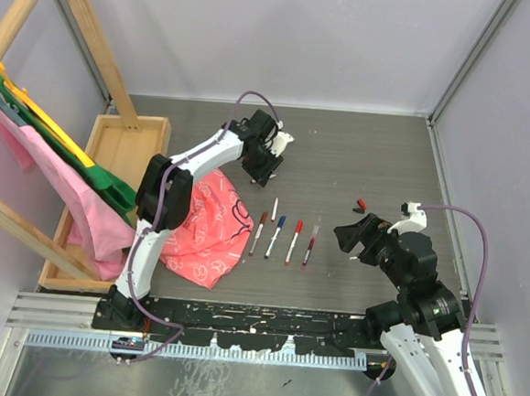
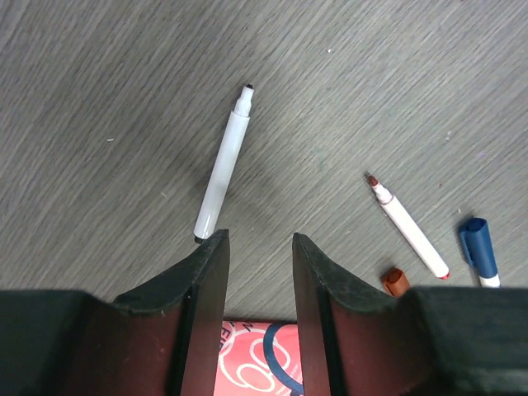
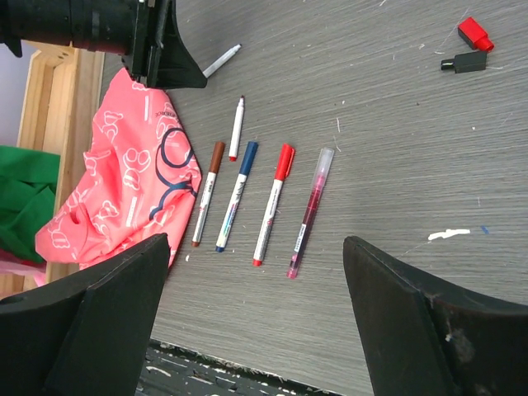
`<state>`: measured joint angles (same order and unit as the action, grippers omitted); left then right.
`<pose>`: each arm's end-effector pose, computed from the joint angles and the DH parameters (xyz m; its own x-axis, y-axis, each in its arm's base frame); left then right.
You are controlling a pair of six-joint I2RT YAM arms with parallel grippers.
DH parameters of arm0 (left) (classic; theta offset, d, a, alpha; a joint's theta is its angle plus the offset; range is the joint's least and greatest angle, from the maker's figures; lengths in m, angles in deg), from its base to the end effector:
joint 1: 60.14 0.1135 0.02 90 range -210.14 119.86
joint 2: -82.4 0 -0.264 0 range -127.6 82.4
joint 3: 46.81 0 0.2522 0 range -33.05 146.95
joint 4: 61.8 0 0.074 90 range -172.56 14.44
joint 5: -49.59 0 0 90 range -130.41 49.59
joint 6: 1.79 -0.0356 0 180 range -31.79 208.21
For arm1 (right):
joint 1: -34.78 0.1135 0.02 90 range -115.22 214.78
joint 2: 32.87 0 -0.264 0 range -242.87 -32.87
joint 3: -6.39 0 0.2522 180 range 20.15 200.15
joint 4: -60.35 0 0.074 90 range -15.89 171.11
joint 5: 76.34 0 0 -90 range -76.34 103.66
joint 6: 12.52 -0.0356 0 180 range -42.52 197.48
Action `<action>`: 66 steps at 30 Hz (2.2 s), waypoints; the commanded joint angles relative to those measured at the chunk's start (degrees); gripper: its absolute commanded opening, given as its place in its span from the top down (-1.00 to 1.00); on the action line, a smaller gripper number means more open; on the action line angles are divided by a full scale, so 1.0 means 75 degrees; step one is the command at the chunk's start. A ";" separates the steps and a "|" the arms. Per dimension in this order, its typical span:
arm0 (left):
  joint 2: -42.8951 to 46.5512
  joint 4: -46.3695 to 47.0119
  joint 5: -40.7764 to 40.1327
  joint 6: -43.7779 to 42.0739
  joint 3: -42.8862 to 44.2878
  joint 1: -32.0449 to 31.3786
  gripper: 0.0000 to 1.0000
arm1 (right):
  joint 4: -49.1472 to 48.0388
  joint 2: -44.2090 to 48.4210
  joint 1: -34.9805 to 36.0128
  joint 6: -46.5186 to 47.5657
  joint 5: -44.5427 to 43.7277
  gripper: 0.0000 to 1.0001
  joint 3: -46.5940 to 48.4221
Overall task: Insert the pens into the pen caps
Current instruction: Pick up the pen from the center of the board.
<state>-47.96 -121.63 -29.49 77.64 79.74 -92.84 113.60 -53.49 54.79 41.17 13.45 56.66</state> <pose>0.4095 -0.2709 0.2003 -0.6309 0.6191 -0.4676 0.7294 0.6788 -0.0854 0.0870 0.0315 0.2874 -0.5039 0.4467 -0.7393 -0.0504 0.8392 0.5414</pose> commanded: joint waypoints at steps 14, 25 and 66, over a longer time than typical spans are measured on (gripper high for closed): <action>-0.0524 -0.0237 -0.0460 -0.0384 0.0551 0.0037 0.28 | -0.0144 -0.0101 -0.0033 0.0226 0.0274 -0.82 0.0092; 0.0081 -0.0205 0.0219 -0.0545 0.0352 0.0025 0.30 | -0.0208 -0.0165 -0.0033 0.0236 0.0285 -0.82 0.0032; -0.1811 -0.1323 0.0196 -0.1316 0.2839 0.0532 0.06 | -0.0343 -0.0409 -0.0040 0.0301 0.0379 -0.82 -0.0142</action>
<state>-61.49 -130.59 -30.04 68.79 99.79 -89.02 113.75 -56.05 54.79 42.85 15.31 55.24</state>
